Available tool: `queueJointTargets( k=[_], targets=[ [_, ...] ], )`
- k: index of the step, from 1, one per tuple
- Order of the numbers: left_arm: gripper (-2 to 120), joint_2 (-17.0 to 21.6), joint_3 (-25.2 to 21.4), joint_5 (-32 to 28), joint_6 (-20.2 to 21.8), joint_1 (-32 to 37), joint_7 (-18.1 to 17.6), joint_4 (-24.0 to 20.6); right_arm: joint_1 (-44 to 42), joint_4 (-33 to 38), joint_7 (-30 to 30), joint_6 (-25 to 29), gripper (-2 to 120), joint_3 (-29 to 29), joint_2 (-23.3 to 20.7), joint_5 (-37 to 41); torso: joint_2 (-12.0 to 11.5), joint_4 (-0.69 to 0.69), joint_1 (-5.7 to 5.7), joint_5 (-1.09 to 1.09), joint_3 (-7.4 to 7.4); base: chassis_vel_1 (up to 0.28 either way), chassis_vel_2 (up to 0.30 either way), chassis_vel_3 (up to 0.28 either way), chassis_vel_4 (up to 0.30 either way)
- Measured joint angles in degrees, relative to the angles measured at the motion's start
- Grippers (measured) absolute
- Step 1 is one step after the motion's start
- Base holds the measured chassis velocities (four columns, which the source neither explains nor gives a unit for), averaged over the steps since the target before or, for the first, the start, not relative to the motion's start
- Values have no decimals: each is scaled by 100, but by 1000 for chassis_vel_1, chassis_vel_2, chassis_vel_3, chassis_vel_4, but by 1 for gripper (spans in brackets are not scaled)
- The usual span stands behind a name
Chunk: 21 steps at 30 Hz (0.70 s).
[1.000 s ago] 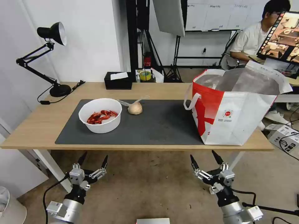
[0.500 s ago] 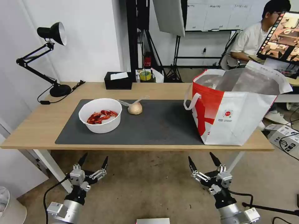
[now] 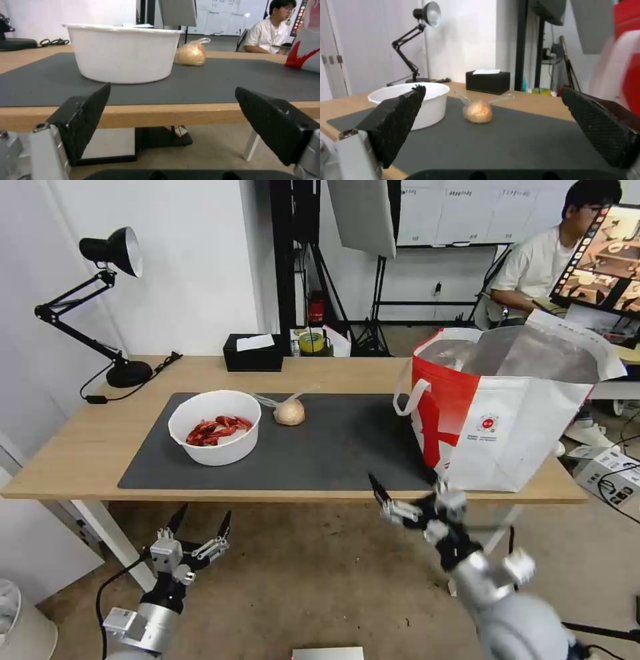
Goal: Pick up the trash from the table and place it into the takeout bag.
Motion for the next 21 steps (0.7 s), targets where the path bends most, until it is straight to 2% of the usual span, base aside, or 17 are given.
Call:
queueJointTargets(
  k=[2,3,6,8,10,11,14,16,18,19,21],
  targets=[
    [100,3,-33,-25,0,19,-1,10,1213,-500,72,-94,100,-731,-121,310,0,-1,0,0,0,0,0,0,0],
    [100,3,-33,-25,0,19,-1,10,1213,-500,72,-94,100,-731,-121,310,0,-1,0,0,0,0,0,0,0],
    [100,9,-76,-109,0,30,-10,15,2419,-1068,209,-205,100,-1632,19,533,0,0,0,-1,0,0,0,0,0],
    [100,8,-95,-118,-1,35,-15,14,2665,-1207,262,-250,100,-1834,99,610,0,-1,0,-3,0,0,0,0,0],
    [100,8,-161,-132,1,75,-14,2,3404,-1650,457,-392,100,-2359,438,843,0,-1,0,-1,0,0,0,0,0],
    [100,8,-161,-132,1,75,-14,2,3404,-1650,457,-392,100,-2359,438,843,0,-1,0,-1,0,0,0,0,0],
    [100,11,-244,-141,0,144,-16,-19,4214,-2282,649,-539,100,-2842,932,1019,-1,1,0,-1,0,0,0,0,0],
    [100,12,-251,-142,0,151,-16,-20,4303,-2371,686,-571,100,-2892,1001,1035,-1,1,1,0,0,0,0,0,0],
    [100,-47,-301,-140,0,194,-18,-20,4894,-2956,1105,-1079,100,-3240,1498,1233,0,0,0,-2,-1,0,0,0,0],
    [100,-47,-301,-140,0,194,-18,-20,4894,-2956,1105,-1079,100,-3240,1498,1233,0,0,0,-2,-1,0,0,0,0],
    [100,-98,-305,-127,-2,201,-15,-15,5148,-3333,1211,-1292,100,-3375,1773,1296,0,1,0,-2,0,0,0,0,0]
  ],
)
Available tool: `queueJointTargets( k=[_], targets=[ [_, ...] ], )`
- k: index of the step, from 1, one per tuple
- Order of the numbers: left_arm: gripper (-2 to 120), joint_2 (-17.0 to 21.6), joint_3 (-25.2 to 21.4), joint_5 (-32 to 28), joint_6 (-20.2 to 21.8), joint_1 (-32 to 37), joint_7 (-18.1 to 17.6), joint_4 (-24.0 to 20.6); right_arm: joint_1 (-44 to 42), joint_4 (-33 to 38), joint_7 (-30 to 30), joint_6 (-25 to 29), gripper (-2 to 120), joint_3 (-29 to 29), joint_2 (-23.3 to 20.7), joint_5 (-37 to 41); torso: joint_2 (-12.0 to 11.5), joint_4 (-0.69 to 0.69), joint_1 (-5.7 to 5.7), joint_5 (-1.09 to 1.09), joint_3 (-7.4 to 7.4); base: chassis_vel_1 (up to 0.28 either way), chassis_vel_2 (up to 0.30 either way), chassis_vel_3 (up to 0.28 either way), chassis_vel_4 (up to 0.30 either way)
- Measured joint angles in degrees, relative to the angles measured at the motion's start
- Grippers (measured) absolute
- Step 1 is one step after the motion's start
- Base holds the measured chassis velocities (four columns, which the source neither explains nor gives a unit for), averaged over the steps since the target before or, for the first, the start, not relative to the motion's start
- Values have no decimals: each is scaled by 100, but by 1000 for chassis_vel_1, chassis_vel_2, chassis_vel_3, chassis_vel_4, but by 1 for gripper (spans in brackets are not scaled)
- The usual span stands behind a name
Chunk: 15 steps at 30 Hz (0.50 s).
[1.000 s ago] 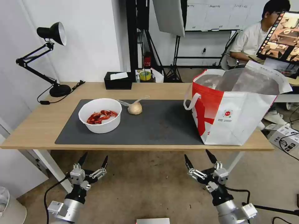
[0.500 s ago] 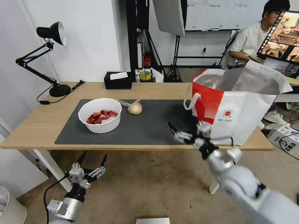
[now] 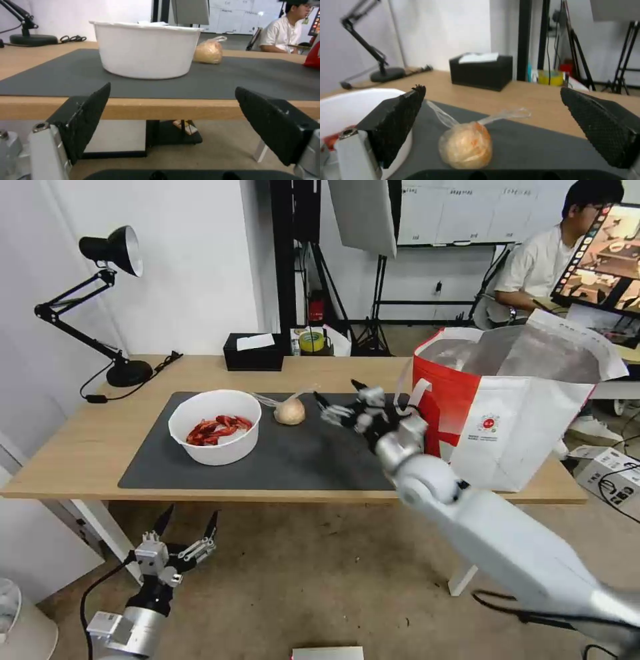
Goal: Pick up the trash from the table and place it into the takeout bag.
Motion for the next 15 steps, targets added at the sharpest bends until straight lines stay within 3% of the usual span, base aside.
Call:
queueJointTargets(
  k=[15],
  targets=[
    [100,-42,-33,16,-2,-45,17,107,1021,-2557,-553,-909,100,-300,1481,107,0,-1,-1,1,0,0,0,0,0]
  ],
)
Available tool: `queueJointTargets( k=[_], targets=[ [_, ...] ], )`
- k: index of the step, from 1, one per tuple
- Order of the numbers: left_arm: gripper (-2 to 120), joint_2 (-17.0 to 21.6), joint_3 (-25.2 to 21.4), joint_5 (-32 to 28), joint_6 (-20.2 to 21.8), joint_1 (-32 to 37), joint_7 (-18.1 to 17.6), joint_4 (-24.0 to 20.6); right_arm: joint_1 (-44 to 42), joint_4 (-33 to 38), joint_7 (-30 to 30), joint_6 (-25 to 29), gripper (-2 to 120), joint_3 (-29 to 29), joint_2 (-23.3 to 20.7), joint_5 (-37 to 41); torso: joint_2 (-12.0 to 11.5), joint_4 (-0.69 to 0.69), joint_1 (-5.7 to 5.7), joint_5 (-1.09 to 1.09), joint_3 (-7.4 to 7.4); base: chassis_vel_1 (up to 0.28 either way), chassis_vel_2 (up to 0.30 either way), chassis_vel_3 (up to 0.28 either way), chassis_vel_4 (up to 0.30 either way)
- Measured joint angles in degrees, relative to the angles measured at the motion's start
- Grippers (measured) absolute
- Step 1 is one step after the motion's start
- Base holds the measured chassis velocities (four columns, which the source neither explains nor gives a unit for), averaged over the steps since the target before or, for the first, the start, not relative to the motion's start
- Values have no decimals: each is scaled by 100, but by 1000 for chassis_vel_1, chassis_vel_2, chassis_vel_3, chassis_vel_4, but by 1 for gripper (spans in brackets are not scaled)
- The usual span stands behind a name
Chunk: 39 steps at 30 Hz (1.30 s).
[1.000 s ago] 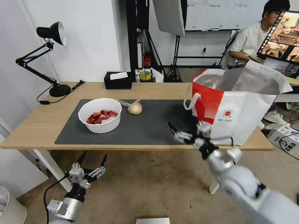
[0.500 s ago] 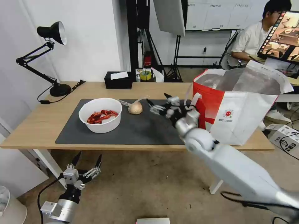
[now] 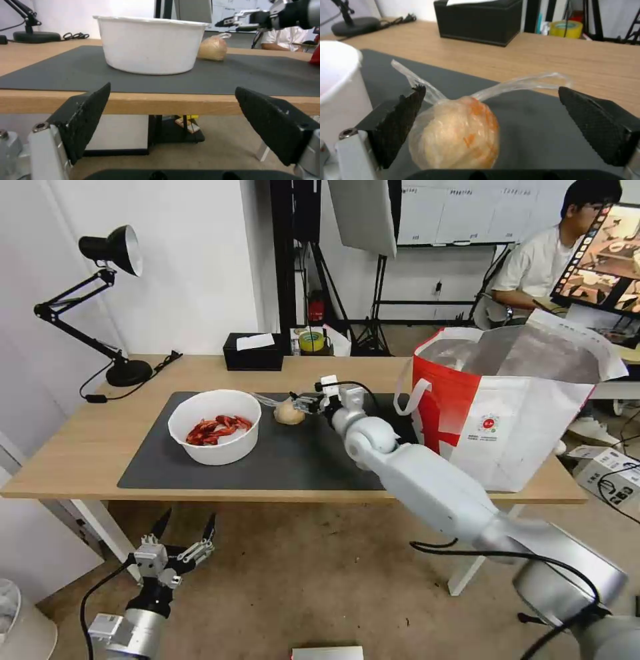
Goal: Pick up the trash from the table and place it into the takeout bag.
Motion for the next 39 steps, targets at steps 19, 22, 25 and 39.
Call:
queueJointTargets(
  k=[19,22,25,39],
  targets=[
    [100,40,-49,-143,-12,-43,5,82,228,-1018,-573,-709,100,-25,629,-675,1,-1,-1,1,0,0,0,0,0],
    [100,40,-44,-144,-15,-61,6,87,240,-1113,-637,-711,100,-28,670,-723,1,-1,-1,1,0,0,0,0,0],
    [100,30,-19,-143,-15,-73,7,88,246,-1182,-684,-704,100,-28,715,-804,1,-1,-1,1,0,0,0,0,0],
    [100,6,-10,-128,-23,-55,8,48,255,-1214,-818,-676,73,-34,708,-841,1,0,-1,1,-1,0,0,0,0]
  ],
)
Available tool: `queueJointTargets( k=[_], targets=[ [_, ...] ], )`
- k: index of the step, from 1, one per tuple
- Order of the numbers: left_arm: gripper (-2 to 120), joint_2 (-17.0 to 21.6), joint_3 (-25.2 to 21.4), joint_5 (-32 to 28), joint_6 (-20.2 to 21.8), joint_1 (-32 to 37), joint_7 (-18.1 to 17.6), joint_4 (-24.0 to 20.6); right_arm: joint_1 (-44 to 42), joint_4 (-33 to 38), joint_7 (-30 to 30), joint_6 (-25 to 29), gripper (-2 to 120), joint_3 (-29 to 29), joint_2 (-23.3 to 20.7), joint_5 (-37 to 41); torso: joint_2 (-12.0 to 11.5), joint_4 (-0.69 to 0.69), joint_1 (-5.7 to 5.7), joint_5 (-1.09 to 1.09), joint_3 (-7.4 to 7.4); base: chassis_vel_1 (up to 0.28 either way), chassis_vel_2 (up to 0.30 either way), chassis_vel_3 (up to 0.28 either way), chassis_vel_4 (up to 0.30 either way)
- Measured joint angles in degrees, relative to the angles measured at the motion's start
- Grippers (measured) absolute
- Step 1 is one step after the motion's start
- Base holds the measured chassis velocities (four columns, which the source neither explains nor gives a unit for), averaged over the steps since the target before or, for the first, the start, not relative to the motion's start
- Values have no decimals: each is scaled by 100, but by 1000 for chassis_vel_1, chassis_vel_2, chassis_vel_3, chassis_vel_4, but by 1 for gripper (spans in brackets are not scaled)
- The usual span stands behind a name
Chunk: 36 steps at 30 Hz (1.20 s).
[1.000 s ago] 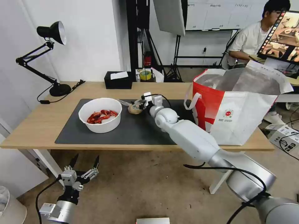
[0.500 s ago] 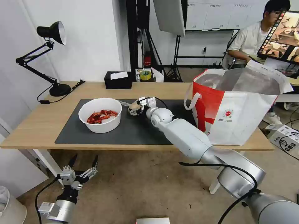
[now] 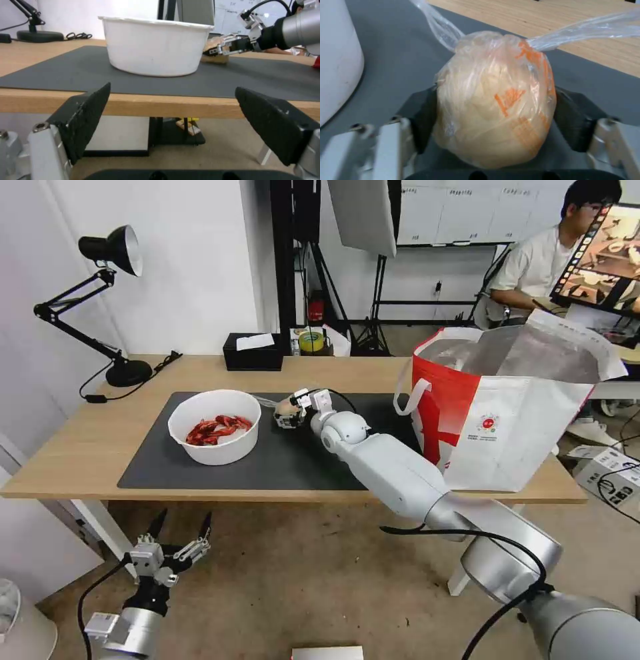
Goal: Pick up the trash from the table and place it into the takeout bag.
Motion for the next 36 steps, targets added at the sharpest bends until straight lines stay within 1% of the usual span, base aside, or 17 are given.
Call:
queueJointTargets(
  k=[2,4,7,8,9,12,14,15,17,18,21,22,29,30,33,34,36],
  targets=[
    [100,-1,-2,2,-1,10,0,-9,-17,39,-4,-10,63,-6,-29,13,0,0,0,0,0,0,0,0,0],
    [100,-1,-3,4,-1,15,0,-15,-27,71,-4,-22,60,-9,-50,30,0,0,0,0,0,0,0,0,0],
    [100,-7,-5,13,-2,32,0,-35,-69,269,43,-54,44,-37,-167,238,0,0,0,0,0,0,0,0,0],
    [100,-7,-5,13,-2,32,0,-35,-69,269,43,-54,44,-37,-167,238,0,0,0,0,0,0,0,0,0],
    [100,-8,-6,17,-3,36,0,-41,-97,386,79,-51,38,-37,-225,289,0,0,0,0,0,0,0,0,0],
    [100,-9,-6,21,-3,41,0,-51,-155,632,151,6,32,-27,-346,370,0,1,0,0,0,0,0,0,0],
    [100,-10,-2,27,-4,46,-2,-76,-318,1179,378,211,20,-14,-655,333,0,1,0,0,0,0,0,0,0],
    [100,-10,-2,27,-4,46,-2,-76,-318,1179,378,211,20,-14,-655,333,0,1,0,0,0,0,0,0,0],
    [100,-10,4,32,-4,47,-3,-99,-517,1681,636,460,11,12,-934,96,0,0,0,1,0,0,0,0,0],
    [100,-10,4,32,-4,47,-3,-99,-517,1681,636,460,11,12,-934,96,0,0,0,1,0,0,0,0,0],
    [100,-20,34,65,-4,47,-10,-120,-1084,2847,1216,995,7,166,-1488,-296,0,-1,0,1,0,0,0,0,0],
    [100,-20,34,65,-4,47,-10,-120,-1084,2847,1216,995,7,166,-1488,-296,0,-1,0,1,0,0,0,0,0],
    [100,-118,160,212,-2,52,-27,-170,-1956,4280,1818,1342,7,583,-2107,-466,0,0,0,1,0,0,0,0,0],
    [100,-118,160,212,-2,52,-27,-170,-1956,4280,1818,1342,7,583,-2107,-466,0,0,0,1,0,0,0,0,0],
    [100,-125,169,244,8,69,-37,-216,-2536,4874,1885,1666,7,880,-2460,-937,0,0,-1,1,-1,0,0,0,0],
    [100,-125,169,244,8,69,-37,-216,-2536,4874,1885,1666,7,880,-2460,-937,0,0,-1,1,-1,0,0,0,0],
    [100,-127,169,258,9,83,-44,-233,-2948,5181,1833,1915,6,1131,-2705,-1320,0,-1,-1,2,-1,0,0,0,0]
  ],
)
